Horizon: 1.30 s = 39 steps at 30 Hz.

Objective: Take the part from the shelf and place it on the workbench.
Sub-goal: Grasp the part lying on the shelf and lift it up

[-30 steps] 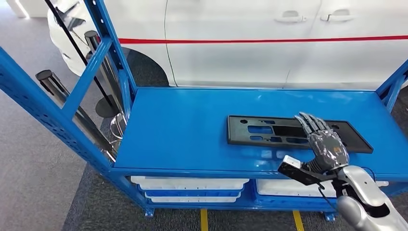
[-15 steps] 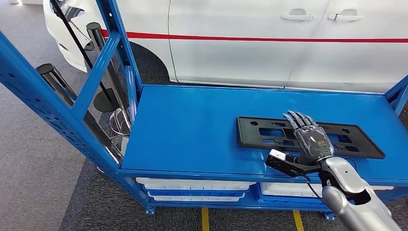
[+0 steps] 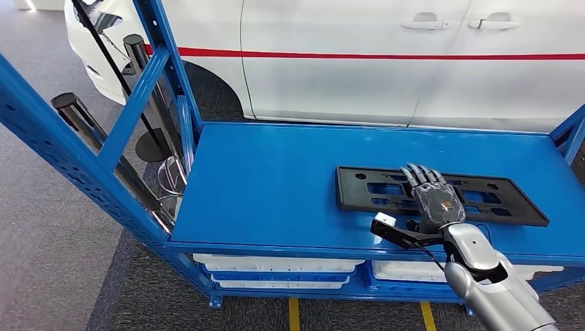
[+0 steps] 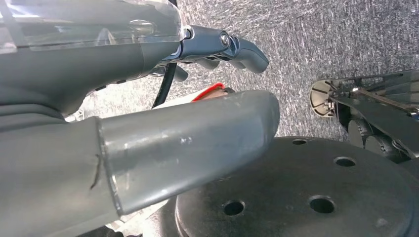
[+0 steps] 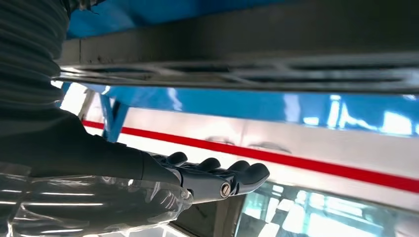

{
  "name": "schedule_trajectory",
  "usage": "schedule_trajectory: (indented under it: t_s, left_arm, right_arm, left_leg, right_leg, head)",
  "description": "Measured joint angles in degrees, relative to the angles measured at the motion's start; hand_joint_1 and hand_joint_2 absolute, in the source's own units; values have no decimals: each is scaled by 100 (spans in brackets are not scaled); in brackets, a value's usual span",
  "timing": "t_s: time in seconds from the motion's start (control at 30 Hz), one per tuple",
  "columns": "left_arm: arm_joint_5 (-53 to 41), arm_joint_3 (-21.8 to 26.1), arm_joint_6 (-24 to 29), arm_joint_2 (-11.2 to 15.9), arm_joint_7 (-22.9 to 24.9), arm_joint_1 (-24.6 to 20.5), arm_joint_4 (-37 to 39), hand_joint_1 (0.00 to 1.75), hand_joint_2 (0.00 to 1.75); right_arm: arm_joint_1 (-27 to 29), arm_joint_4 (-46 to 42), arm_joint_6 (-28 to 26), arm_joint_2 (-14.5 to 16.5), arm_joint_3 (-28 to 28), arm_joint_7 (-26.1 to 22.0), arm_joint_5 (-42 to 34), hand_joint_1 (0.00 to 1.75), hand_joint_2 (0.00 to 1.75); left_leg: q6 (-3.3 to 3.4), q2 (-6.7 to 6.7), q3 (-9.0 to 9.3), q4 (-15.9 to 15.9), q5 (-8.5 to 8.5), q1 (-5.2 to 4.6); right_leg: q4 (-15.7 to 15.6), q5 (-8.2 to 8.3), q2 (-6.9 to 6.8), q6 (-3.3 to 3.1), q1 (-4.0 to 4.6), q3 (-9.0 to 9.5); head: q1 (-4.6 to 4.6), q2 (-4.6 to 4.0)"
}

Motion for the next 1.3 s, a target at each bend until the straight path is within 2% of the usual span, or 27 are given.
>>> schedule_trajectory:
  t_s: [0.03, 0.27, 0.53, 0.67, 0.87, 1.07, 1.3]
  left_arm:
    - [13, 4, -3, -1, 1, 1, 0, 0, 0]
    - [85, 60, -9, -5, -4, 3, 0, 0, 0]
    - [136, 94, -45, -18, -39, 9, 0, 0, 0]
    - [216, 122, -170, -25, -129, 19, 0, 0, 175]
    - [316, 195, -349, -27, -253, 35, 0, 0, 175]
    - [411, 243, -16, -36, -281, 35, 0, 0, 175]
    - [533, 315, 6, -43, -304, 35, 0, 0, 175]
  right_arm:
    - [-18, 113, -9, 16, 9, 32, 15, 174, 175]
    - [-47, 691, -155, 86, -7, 167, 36, 175, 175]
    - [-16, 791, -110, 87, -112, 173, 0, 175, 175]
    - [22, 751, -88, 87, -176, 167, -18, 175, 175]
    - [137, 605, -39, 87, -279, 91, -69, 175, 175]
    - [274, 374, -59, 49, -330, 10, -69, 175, 175]
    - [413, -11, -264, -73, -381, -65, 20, 175, 175]
  left_leg:
    - [0, 0, 0, 0, 0, 0]
    - [-1, 0, 1, 0, 0, 1]
    - [-1, 1, 2, 0, 0, 1]
    - [-1, 0, 3, 0, 0, 1]
    - [-1, 0, 4, 0, 0, 0]
    - [-1, 1, 3, 0, 0, 1]
    - [-1, 2, 2, 0, 0, 0]
  right_leg:
    - [2, -1, 0, 0, 0, 0]
    - [5, -2, 1, 0, 0, -3]
    - [5, -2, 1, 0, -1, -2]
    - [5, -2, 0, -1, -1, -1]
    - [5, -2, 1, -1, -1, -1]
    - [5, -2, 2, -1, -1, -3]
    - [6, -3, 2, -1, -1, -5]
  head:
    - [0, 0]
    - [1, 0]
    - [0, 0]
    - [0, 0]
    - [1, 0]
    - [0, 0]
    - [0, 0]
